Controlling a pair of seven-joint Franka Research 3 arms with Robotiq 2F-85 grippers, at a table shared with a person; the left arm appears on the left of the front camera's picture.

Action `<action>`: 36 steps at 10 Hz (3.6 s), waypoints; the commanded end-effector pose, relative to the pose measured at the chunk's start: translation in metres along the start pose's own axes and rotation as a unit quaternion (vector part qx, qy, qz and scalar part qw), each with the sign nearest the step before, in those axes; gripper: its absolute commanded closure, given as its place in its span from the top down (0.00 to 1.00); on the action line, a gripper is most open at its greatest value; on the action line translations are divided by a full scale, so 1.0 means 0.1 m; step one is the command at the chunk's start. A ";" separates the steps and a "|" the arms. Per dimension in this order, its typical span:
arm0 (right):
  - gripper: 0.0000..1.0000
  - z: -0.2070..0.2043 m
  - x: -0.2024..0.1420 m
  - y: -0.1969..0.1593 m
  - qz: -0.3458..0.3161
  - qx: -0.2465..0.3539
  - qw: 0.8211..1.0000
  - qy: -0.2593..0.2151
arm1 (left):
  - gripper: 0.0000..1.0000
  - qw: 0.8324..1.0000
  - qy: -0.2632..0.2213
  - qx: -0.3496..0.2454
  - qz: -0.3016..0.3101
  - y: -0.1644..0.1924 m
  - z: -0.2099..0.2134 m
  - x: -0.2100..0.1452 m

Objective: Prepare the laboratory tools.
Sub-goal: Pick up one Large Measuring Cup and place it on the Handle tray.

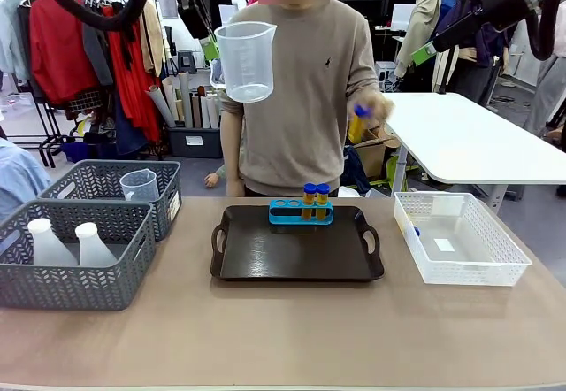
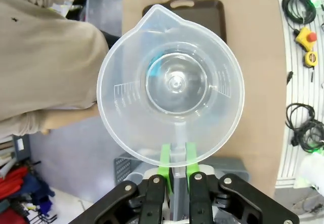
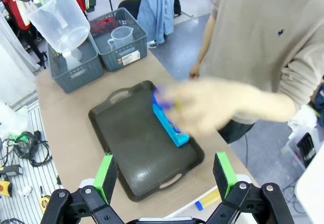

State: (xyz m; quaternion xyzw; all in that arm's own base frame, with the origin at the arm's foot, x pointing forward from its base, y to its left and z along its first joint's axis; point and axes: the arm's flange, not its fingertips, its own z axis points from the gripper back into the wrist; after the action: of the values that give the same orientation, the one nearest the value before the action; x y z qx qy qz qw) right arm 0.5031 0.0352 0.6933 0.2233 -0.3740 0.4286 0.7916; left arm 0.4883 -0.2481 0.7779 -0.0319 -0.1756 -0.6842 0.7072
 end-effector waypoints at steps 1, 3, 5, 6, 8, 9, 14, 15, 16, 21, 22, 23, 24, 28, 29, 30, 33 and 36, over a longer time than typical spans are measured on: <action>1.00 0.00 0.01 0.01 0.001 0.001 1.000 -0.004 | 0.00 1.000 0.001 0.003 -0.003 0.01 0.17 -0.04; 1.00 0.00 0.01 0.01 0.001 0.001 1.000 -0.004 | 0.00 1.000 0.000 0.002 0.001 0.00 0.05 -0.02; 1.00 0.00 0.01 0.01 0.001 0.001 1.000 -0.004 | 0.00 0.998 0.008 -0.017 -0.054 -0.11 -0.38 0.28; 1.00 0.00 0.01 0.01 0.001 0.001 1.000 -0.004 | 0.00 0.997 0.014 -0.024 -0.070 -0.16 -0.62 0.41; 1.00 0.00 0.01 0.01 0.001 0.001 1.000 -0.004 | 0.00 0.994 0.024 -0.071 -0.083 -0.23 -1.21 0.63; 1.00 0.00 0.01 0.01 0.001 0.001 1.000 -0.004 | 0.00 0.991 0.021 -0.087 -0.098 -0.30 -1.50 0.70; 1.00 0.00 0.01 0.01 0.001 0.001 1.000 -0.004 | 0.00 0.992 0.023 -0.087 -0.083 -0.34 -2.20 0.70; 1.00 0.00 0.01 0.01 0.001 0.001 1.000 -0.004 | 0.00 0.993 0.026 -0.081 -0.081 -0.30 -2.21 0.67; 1.00 0.00 0.01 0.01 0.001 0.001 1.000 -0.004 | 0.00 0.993 0.024 -0.091 -0.076 -0.30 -2.22 0.63; 1.00 0.00 0.01 0.01 0.001 0.001 1.000 -0.004 | 0.00 0.992 0.019 -0.098 -0.077 -0.38 -1.85 0.34; 1.00 0.00 0.01 0.01 0.001 0.001 1.000 -0.004 | 0.00 0.993 0.017 -0.094 -0.067 -0.39 -1.74 0.23; 1.00 0.00 0.01 0.01 0.001 0.001 1.000 -0.004 | 0.00 0.994 0.018 -0.090 -0.059 -0.39 -1.67 0.16; 1.00 0.00 0.01 0.01 0.001 0.001 1.000 -0.004 | 0.00 0.995 0.016 -0.086 -0.054 -0.40 -1.62 0.12; 1.00 0.00 0.01 0.01 0.001 0.001 1.000 -0.004 | 0.00 0.995 0.010 -0.090 -0.052 -0.40 -1.60 0.10; 1.00 0.00 0.01 0.01 0.001 0.001 1.000 -0.004 | 0.00 0.995 0.028 -0.085 -0.042 -0.32 -1.57 0.19; 1.00 0.00 0.01 0.01 0.001 0.001 1.000 -0.004 | 0.00 0.995 0.028 -0.085 -0.042 -0.32 -1.57 0.19; 1.00 0.00 0.01 0.01 0.001 0.001 1.000 -0.004 | 0.00 0.995 0.028 -0.085 -0.042 -0.32 -1.57 0.19; 1.00 0.00 0.01 0.01 0.001 0.001 1.000 -0.004 | 0.00 0.992 0.037 -0.098 -0.067 -0.38 -1.79 0.35</action>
State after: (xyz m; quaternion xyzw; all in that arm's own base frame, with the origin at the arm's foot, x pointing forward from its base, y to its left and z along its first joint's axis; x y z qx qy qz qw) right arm 0.5032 0.0351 0.6933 0.2230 -0.3740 0.4284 0.7917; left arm 0.4862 -0.3278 0.6179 -0.0722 -0.0867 -0.7349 0.6687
